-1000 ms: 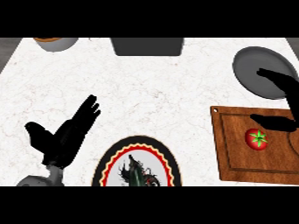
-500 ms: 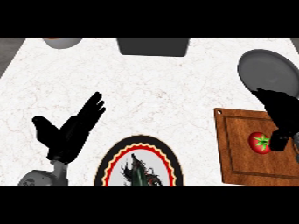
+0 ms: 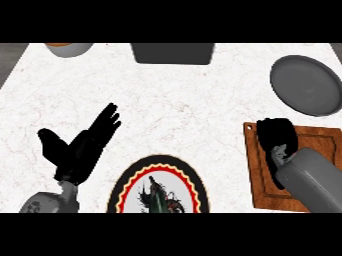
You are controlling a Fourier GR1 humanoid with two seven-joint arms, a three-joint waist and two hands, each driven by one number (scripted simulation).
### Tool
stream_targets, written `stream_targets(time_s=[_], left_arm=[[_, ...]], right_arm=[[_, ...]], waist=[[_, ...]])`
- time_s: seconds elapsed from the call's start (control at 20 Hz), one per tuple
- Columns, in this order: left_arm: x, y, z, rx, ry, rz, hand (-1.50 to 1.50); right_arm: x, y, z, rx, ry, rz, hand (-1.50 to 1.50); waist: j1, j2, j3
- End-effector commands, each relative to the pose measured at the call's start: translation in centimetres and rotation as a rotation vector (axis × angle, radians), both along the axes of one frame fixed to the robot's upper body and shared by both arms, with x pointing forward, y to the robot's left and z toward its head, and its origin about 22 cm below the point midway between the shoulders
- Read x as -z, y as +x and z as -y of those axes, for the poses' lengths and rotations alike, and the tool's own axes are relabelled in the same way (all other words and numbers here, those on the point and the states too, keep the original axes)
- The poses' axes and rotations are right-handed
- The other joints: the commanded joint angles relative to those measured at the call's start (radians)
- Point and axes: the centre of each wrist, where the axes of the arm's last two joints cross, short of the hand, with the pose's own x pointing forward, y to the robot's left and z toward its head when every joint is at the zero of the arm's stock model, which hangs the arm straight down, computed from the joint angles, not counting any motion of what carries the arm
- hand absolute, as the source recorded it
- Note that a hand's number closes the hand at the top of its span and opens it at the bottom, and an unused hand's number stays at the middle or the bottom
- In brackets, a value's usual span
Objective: Pick the tomato from the cutting board and place it in the pan
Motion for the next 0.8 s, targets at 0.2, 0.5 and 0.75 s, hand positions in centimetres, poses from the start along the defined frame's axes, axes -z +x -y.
stream_targets(time_s=[0.2, 0.5, 0.75], left_arm=[[-0.3, 0.6, 0.4, -0.031, -0.009, -0.007, 0.0], [1.0, 0.2, -0.1, -0.026, -0.008, 0.002, 0.0], [1.3, 0.8, -2.2, -0.042, -0.006, 0.019, 0.0]], right_arm=[[2.8, -0.5, -6.0, 0.114, -0.107, -0.041, -1.5], [2.7, 0.2, -4.7, 0.092, -0.203, -0.03, -1.5], [3.7, -0.5, -1.7, 0.082, -0.325, -0.022, -1.5]], waist=[[-0.022, 0.0, 0.003], [-0.022, 0.0, 0.003], [-0.028, 0.001, 0.003]])
